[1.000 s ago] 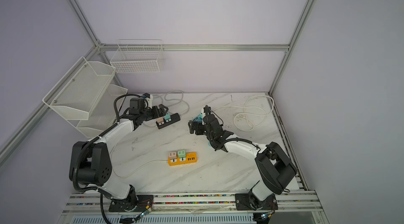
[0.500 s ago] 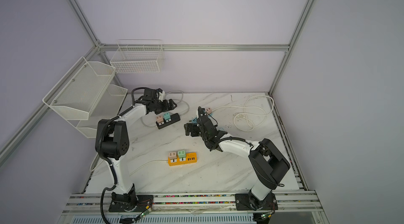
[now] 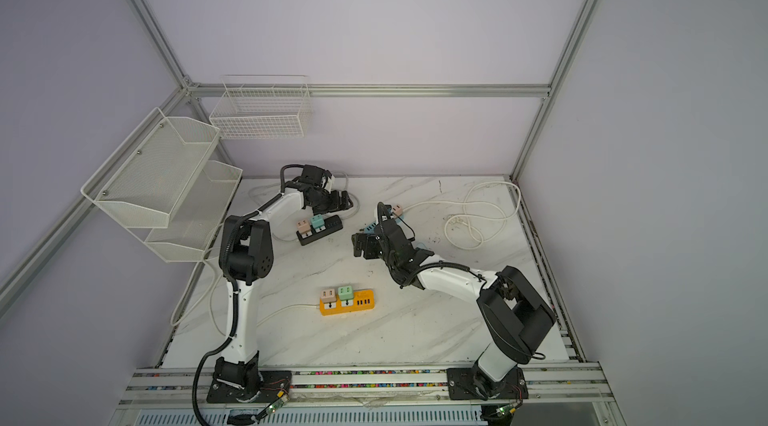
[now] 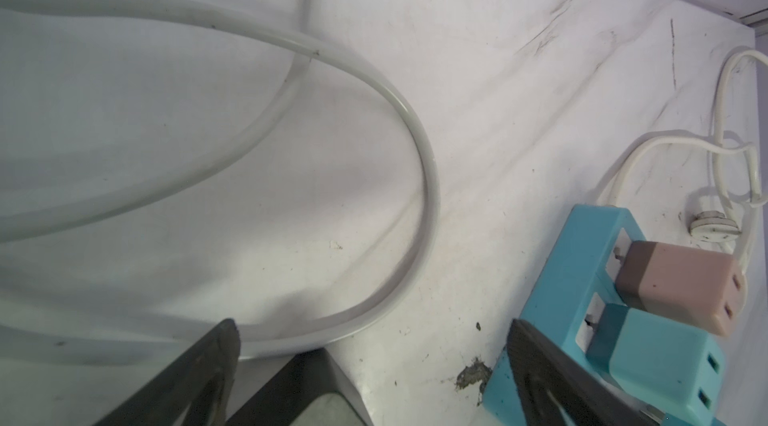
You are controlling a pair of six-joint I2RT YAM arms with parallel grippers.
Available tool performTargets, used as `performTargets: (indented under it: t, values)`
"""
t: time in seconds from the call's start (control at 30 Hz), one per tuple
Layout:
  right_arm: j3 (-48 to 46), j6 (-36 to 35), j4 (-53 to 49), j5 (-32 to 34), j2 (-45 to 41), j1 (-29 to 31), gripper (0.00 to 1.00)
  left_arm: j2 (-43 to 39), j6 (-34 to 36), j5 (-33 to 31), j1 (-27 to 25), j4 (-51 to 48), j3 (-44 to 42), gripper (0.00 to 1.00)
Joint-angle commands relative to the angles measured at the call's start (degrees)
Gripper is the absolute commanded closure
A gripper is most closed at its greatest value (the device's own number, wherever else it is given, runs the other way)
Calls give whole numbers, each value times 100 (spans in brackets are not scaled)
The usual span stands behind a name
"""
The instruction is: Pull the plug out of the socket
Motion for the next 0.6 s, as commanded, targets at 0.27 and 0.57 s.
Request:
performTargets:
  t: [0.27,0.57]
  values:
    - [-193,-44,-98,213,-317,31,2,262,223,147,-153,-829,928,0]
    - [-144,-18,-133,205,-330,40,3,307,334,326,-192,-1077,931,0]
